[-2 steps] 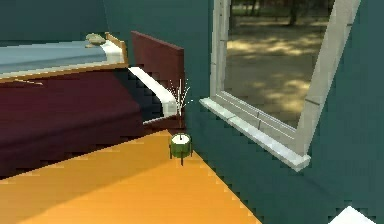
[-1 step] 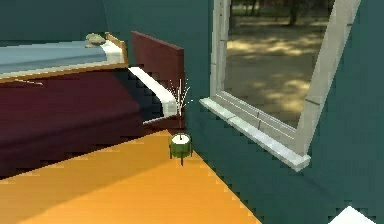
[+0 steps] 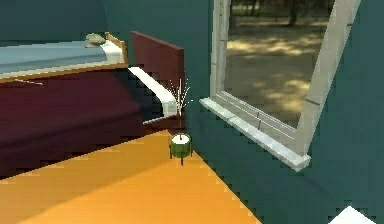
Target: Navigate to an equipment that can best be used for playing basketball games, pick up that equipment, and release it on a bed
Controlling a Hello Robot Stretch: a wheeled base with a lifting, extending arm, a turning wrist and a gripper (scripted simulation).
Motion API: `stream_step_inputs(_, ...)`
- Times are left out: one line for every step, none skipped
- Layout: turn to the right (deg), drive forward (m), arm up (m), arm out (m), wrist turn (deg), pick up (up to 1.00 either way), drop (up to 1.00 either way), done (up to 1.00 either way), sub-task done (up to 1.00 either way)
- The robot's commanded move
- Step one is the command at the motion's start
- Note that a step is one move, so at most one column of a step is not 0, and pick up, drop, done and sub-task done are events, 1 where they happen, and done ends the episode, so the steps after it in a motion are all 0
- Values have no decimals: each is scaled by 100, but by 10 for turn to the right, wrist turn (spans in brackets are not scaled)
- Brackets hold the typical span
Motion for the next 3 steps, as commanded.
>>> stream_step_inputs(0, 0, 0, 38, 0, 0, 0, 0, 0)
stream_step_inputs(0, 0, 0, 0, 450, 0, 0, 0, 0)
stream_step_inputs(0, 0, 0, 0, 450, 0, 0, 0, 0)
